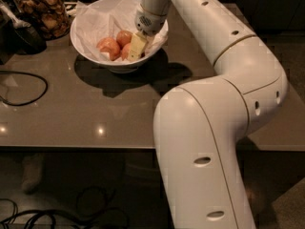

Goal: Pick apple from white bowl

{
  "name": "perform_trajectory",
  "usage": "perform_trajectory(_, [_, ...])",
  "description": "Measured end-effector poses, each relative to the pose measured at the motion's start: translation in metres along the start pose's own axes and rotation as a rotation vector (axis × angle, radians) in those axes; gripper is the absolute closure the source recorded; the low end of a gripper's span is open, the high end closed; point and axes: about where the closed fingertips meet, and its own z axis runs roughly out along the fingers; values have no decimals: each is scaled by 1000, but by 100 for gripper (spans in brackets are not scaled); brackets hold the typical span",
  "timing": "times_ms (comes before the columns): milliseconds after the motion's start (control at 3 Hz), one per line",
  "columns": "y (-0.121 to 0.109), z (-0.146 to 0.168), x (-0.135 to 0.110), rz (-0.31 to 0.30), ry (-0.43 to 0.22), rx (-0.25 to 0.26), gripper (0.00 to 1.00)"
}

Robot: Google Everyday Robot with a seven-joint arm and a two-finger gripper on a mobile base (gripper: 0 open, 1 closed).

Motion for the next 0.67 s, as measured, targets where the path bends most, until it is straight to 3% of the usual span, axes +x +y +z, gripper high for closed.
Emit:
perform_trajectory(333, [0, 0, 0, 0, 0, -1, 49])
perform_trajectory(667, [0, 0, 0, 0, 0, -1, 73])
